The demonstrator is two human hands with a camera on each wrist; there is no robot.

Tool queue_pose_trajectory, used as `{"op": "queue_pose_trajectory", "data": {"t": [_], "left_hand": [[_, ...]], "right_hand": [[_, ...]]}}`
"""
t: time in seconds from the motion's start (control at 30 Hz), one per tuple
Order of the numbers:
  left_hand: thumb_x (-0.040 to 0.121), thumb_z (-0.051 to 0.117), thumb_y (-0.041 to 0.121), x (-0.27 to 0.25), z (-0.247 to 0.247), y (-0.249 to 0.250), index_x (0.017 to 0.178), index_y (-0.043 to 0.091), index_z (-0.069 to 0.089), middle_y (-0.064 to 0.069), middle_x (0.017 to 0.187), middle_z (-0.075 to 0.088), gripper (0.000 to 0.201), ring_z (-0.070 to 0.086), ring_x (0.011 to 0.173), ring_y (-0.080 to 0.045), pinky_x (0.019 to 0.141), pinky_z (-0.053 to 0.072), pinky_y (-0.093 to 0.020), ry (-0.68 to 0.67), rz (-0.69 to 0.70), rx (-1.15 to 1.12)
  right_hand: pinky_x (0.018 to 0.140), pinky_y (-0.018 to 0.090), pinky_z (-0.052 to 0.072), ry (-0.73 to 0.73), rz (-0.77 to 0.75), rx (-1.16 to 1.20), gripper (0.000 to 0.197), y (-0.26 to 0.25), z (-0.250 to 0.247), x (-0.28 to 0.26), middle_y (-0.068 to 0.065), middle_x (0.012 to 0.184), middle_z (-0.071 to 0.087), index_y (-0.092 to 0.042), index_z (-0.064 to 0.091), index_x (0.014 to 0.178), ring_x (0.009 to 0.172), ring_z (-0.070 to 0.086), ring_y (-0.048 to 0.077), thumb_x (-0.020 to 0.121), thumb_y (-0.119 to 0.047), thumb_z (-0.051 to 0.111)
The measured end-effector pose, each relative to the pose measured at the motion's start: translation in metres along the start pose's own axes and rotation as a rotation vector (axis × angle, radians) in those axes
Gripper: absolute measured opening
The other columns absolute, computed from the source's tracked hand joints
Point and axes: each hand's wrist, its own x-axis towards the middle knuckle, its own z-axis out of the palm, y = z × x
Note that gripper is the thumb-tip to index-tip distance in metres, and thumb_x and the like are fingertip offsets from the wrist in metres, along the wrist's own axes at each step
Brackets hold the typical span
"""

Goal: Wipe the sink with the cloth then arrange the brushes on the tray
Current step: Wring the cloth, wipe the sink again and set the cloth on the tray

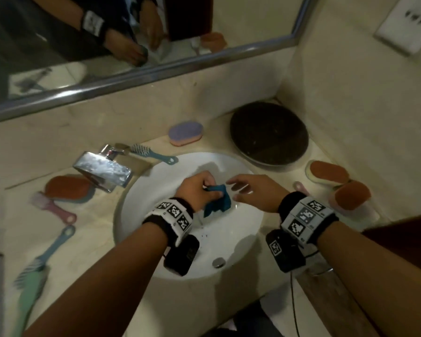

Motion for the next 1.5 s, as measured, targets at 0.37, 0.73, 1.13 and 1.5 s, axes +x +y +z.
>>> {"op": "queue_pose_trajectory", "data": {"t": [0.37,0.73,1.13,1.5], "left_hand": [[0.085,0.053,-0.006,-0.034,-0.032,0.059,0.097,0.014,0.051,-0.006,0.079,0.059,0.024,0.052,0.063,-0.015,0.054,0.046,-0.019,0.107,-0.203,-0.527],[0.076,0.074,0.007,-0.062,-0.055,0.05,0.072,0.02,0.059,0.003,0.067,0.057,0.02,0.056,0.064,-0.009,0.061,0.046,-0.012,0.259,-0.113,-0.279],[0.089,0.06,0.008,-0.081,-0.077,0.046,0.094,0.018,0.067,0.002,0.082,0.062,0.014,0.055,0.075,-0.006,0.066,0.043,-0.017,0.175,-0.155,-0.305],[0.086,0.064,0.013,-0.08,-0.062,0.047,0.097,0.019,0.055,-0.002,0.09,0.06,0.016,0.055,0.077,-0.011,0.063,0.042,-0.017,0.264,-0.156,-0.25]], "right_hand": [[0.085,0.043,0.056,0.116,-0.135,0.15,0.032,-0.037,-0.023,-0.01,0.012,0.097,0.064,-0.024,0.047,0.108,0.089,0.064,0.025,0.084,-0.009,0.063],[0.074,0.021,0.04,0.229,-0.303,-0.022,0.011,-0.05,-0.04,-0.003,-0.001,0.086,0.059,-0.008,0.065,0.095,0.083,0.054,0.013,0.089,-0.014,0.057],[0.084,0.042,0.047,0.166,-0.4,0.101,0.011,-0.06,-0.038,0.007,0.006,0.086,0.06,-0.02,0.054,0.09,0.089,0.057,0.027,0.094,-0.013,0.047],[0.066,0.025,0.045,-0.036,-0.367,0.302,0.022,-0.076,-0.035,0.014,0.002,0.082,0.056,-0.025,0.049,0.084,0.076,0.053,0.014,0.098,-0.01,0.041]]}}
